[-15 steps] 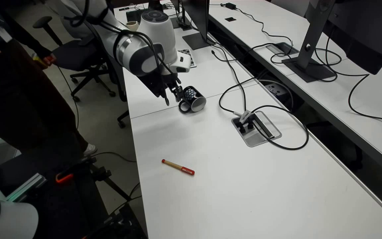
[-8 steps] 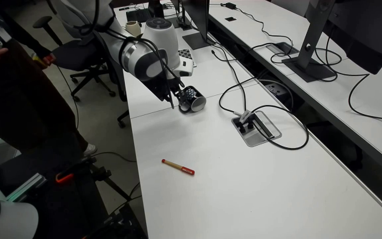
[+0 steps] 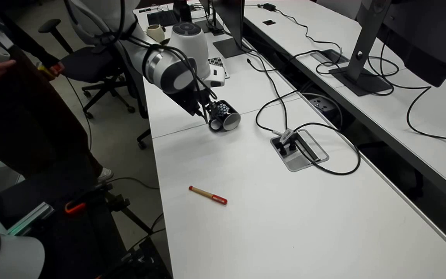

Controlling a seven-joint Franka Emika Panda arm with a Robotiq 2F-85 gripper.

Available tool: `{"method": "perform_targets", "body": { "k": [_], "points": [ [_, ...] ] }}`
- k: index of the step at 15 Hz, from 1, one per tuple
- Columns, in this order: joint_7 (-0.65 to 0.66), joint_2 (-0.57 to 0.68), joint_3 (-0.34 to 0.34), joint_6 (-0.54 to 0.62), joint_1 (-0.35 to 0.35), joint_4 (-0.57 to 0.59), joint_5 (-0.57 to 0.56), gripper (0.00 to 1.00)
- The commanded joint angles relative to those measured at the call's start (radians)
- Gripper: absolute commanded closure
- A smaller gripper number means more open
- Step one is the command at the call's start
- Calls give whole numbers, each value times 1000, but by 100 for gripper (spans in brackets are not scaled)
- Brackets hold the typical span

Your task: Turn the mug upside down

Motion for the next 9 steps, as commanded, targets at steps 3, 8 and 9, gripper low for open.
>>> {"method": "perform_targets", "body": {
  "k": [3,8,9],
  "points": [
    [-5,54,-7,-15,9,66,-25,0],
    [0,88,-2,-31,4,103,-18,0],
    [3,95,-6,-32,7,111,-19,0]
  ]
}}
